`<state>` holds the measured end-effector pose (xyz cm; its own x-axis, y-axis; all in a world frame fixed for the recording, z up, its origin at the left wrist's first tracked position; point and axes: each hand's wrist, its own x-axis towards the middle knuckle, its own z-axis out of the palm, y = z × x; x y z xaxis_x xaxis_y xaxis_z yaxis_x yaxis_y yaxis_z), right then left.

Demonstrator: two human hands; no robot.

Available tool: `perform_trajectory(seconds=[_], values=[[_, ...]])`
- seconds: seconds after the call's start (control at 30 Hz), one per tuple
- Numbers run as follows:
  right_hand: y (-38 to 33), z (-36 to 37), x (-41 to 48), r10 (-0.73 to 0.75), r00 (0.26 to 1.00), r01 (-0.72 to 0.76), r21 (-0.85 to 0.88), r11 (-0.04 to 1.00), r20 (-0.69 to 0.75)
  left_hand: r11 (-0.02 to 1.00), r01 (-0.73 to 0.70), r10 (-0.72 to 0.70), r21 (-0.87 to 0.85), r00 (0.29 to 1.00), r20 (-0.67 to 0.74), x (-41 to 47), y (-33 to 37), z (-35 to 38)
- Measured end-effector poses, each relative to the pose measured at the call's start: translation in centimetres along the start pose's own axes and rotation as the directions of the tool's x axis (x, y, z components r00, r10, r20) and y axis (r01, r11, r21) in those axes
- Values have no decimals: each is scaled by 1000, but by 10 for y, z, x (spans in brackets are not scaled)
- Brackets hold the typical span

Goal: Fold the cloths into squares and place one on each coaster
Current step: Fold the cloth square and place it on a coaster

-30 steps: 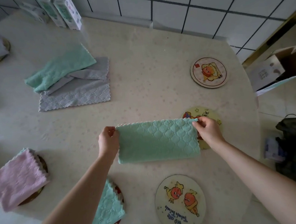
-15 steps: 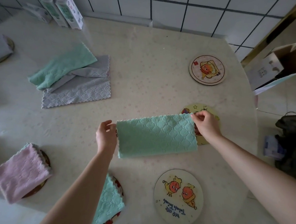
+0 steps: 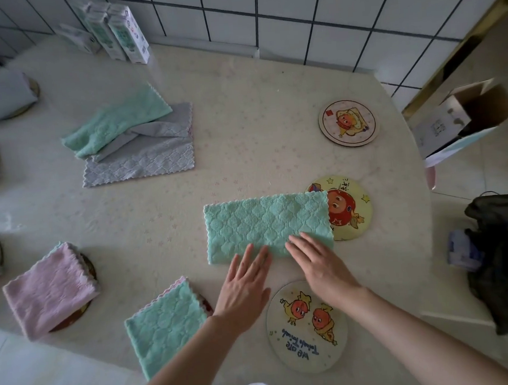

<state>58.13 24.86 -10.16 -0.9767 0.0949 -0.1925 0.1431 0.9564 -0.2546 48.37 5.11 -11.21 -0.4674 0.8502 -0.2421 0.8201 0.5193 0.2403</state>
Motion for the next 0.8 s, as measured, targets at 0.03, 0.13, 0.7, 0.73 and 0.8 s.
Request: perform_trajectory(seconds=[0.03, 0.13, 0.7, 0.73, 0.8], values=[[4, 2, -2, 8, 1000, -8, -21, 1000, 11, 1000, 21, -21, 10, 1000, 17, -2, -6, 1], [16, 2, -12, 18, 1000, -16, -93, 996, 17, 996, 80, -81, 30, 996, 47, -13, -22, -4], [24, -27, -1, 51, 993, -19, -285, 958, 105, 935, 341, -347, 95, 937, 50, -34, -37, -6], [22, -29, 2, 51, 993, -19, -295, 955, 103, 937, 333, -340, 102, 939, 56, -31, -40, -8], [21, -31, 6, 61, 994, -32, -302, 953, 88, 935, 335, -345, 114, 935, 82, -24, -44, -14]])
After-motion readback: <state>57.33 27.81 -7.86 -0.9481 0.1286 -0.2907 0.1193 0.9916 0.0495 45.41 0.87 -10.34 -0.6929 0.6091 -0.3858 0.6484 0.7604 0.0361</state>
